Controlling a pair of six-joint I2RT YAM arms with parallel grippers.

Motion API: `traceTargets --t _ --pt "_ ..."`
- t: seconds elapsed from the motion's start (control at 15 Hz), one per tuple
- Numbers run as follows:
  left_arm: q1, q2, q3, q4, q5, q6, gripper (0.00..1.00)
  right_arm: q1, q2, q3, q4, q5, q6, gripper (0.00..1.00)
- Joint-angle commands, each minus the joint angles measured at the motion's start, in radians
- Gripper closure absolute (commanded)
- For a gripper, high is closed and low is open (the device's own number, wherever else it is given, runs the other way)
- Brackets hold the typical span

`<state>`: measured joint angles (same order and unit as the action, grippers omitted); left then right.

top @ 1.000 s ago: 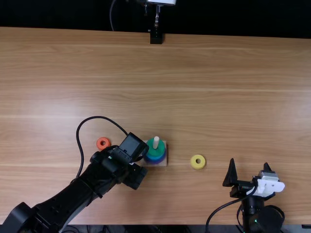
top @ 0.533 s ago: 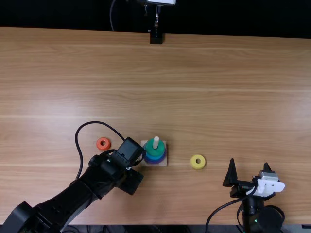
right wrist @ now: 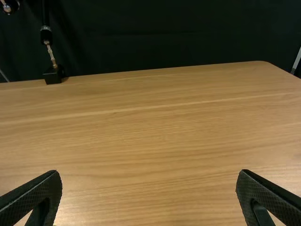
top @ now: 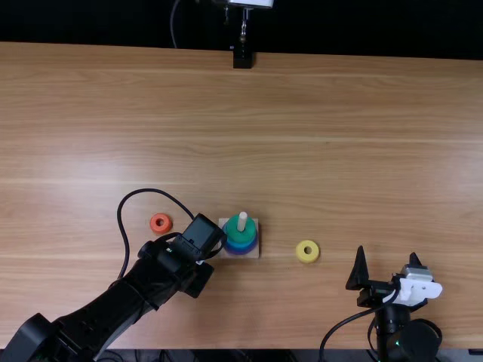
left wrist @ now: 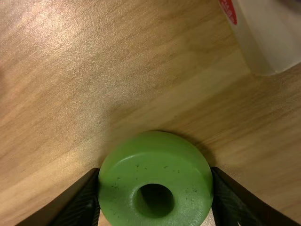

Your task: Build the Hanoi tower: stack the rings onto the peg from bottom to top in this color order: purple, dark blue, light blue, dark green, light green, yellow, orange.

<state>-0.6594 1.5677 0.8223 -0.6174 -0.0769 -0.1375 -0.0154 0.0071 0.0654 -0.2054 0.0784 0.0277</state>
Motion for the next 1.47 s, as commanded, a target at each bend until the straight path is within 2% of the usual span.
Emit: traceTargets --t 0.0,0.13,0.27,0.4,0.6,0.87,1.13,1.4 --pt "0.004 -0.015 -0.002 -0.023 -0.017 -0.008 1.0 -0.001 -0.007 -0.05 -0.061 0.014 0.004 0.0" --pt "0.012 -0.032 0.077 -0.088 -0.015 -0.013 1.0 -0.001 -0.007 -0.05 -0.061 0.014 0.004 0.0" --pt "0.066 -0.044 0.175 -0.176 -0.015 -0.063 1.0 -0.001 -0.007 -0.05 -0.061 0.014 0.004 0.0" --pt "0.075 -0.071 0.259 -0.211 -0.015 -0.091 1.0 -0.001 -0.007 -0.05 -0.061 0.012 0.004 0.0" --pt "0.078 -0.086 0.399 -0.336 -0.015 -0.172 1.0 -0.001 -0.007 -0.05 -0.061 0.014 0.004 0.0" --pt "0.076 -0.054 0.597 -0.531 -0.011 -0.197 1.0 -0.001 -0.007 -0.05 -0.061 0.014 0.004 0.0" --pt "0.067 0.008 0.762 -0.592 -0.01 -0.278 1.0 -0.001 -0.007 -0.05 -0.061 0.014 0.004 0.0" --pt "0.007 0.074 0.896 -0.634 -0.008 -0.334 1.0 -0.001 -0.007 -0.05 -0.061 0.014 0.004 0.0"
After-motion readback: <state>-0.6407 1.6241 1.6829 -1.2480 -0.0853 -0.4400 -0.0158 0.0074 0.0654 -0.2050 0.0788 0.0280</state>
